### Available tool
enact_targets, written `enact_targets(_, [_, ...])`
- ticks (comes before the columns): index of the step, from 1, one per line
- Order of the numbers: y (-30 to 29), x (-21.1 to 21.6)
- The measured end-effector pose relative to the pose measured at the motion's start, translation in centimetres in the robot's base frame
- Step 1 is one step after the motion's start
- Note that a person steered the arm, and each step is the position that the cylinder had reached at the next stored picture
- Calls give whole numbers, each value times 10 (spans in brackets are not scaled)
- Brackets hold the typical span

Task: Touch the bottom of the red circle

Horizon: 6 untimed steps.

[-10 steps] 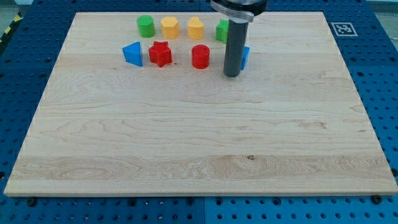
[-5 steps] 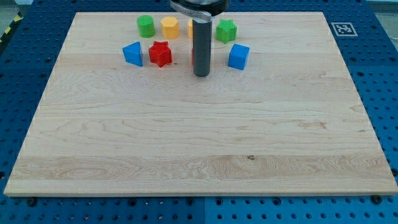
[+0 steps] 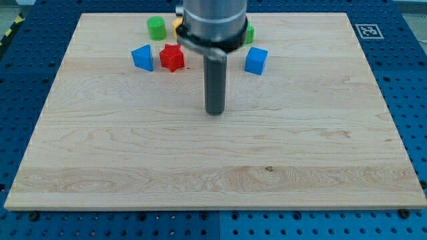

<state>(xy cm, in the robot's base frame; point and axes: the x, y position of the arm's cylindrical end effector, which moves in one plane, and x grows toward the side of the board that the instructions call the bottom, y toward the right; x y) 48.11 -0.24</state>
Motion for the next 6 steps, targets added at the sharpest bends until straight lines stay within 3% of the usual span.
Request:
enact_targets(2, [0,6])
enact_targets(4, [0,-95])
enact_targets(6, [0,-97])
